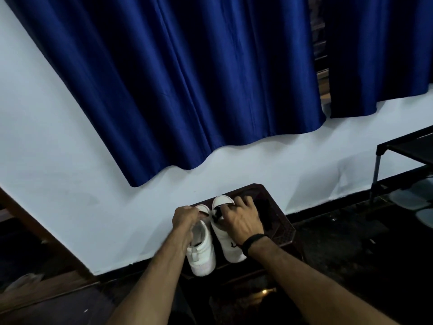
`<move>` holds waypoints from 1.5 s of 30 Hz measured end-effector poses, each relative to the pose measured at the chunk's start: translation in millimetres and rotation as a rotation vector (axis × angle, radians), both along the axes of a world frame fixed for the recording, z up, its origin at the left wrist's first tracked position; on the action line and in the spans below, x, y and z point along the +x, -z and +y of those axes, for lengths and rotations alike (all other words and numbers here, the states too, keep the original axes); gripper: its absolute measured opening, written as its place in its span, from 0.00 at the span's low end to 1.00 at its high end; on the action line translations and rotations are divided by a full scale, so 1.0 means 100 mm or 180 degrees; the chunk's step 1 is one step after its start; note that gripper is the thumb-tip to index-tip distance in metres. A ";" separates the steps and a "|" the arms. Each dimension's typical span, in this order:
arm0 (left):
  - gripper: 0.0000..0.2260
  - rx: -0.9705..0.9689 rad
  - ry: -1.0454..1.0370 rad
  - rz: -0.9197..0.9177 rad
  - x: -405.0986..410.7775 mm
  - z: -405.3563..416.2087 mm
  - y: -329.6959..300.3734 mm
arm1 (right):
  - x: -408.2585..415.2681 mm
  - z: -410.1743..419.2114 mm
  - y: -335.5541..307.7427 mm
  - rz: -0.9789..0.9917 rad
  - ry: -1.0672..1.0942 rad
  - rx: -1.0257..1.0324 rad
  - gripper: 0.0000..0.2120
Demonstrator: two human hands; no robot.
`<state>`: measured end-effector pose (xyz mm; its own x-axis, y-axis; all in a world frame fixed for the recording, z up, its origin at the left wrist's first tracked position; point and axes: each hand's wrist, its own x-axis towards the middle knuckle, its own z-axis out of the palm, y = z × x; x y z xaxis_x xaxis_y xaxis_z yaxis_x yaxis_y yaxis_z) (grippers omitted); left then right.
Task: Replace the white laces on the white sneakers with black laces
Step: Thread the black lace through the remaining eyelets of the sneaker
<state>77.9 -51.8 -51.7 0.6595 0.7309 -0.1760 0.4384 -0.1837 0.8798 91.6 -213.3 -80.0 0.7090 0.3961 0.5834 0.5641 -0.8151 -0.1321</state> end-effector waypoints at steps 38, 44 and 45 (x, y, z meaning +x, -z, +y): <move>0.10 0.2941 0.0340 -0.0121 -0.23 0.43 -0.65 | 0.08 0.27 0.31 0.1178 0.0726 0.0668 0.08; 0.06 0.3030 0.0288 0.1608 -0.35 0.31 -0.61 | 0.09 0.28 0.29 0.1232 0.0778 0.0793 0.10; 0.06 0.3180 0.0387 0.1922 -0.35 0.27 -0.65 | 0.08 0.28 0.28 0.1262 0.0817 0.0840 0.10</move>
<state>43.0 -25.2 13.0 0.7403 0.6592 0.1320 0.6672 -0.7445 -0.0238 99.9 -185.2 -107.9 0.9497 0.0574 0.3078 0.2166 -0.8304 -0.5133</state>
